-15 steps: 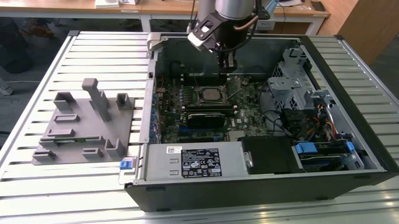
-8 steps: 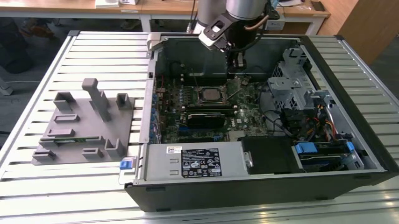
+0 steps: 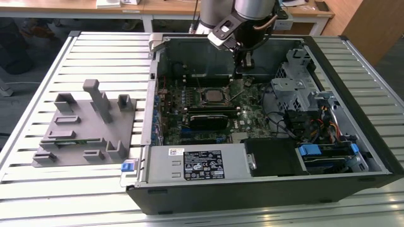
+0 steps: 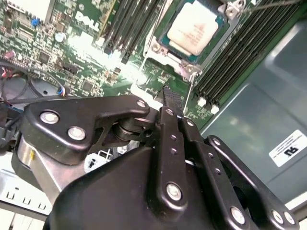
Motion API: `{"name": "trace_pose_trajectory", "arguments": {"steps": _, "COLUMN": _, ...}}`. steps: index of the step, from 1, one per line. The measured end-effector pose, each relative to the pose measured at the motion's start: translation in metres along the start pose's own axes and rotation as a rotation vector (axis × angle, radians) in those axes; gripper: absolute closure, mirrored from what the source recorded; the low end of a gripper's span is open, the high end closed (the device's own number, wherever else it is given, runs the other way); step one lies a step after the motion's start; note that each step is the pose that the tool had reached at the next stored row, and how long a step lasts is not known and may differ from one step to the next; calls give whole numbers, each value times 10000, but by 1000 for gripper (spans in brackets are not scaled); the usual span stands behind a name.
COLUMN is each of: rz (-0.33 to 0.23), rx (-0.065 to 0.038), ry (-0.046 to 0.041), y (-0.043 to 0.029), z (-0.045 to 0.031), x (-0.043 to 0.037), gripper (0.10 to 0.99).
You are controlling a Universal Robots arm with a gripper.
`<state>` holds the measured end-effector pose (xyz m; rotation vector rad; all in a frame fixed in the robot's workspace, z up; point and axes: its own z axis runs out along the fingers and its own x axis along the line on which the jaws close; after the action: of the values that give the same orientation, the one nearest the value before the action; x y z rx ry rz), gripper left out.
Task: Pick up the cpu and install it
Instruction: 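Close the cpu cover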
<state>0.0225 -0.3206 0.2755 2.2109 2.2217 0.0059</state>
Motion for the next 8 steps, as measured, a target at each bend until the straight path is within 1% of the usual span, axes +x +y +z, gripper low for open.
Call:
{"name": "trace_pose_trajectory", "arguments": {"steps": 4, "rz": -22, "rx": -1, "ry": -3, "y": 45, "z": 26, "x": 37, "gripper": 980}}
{"name": "trace_pose_trajectory", "arguments": {"steps": 8, "rz": -106, "rx": -1, "ry": -2, "y": 106, "z": 49, "x": 46, "gripper": 980}}
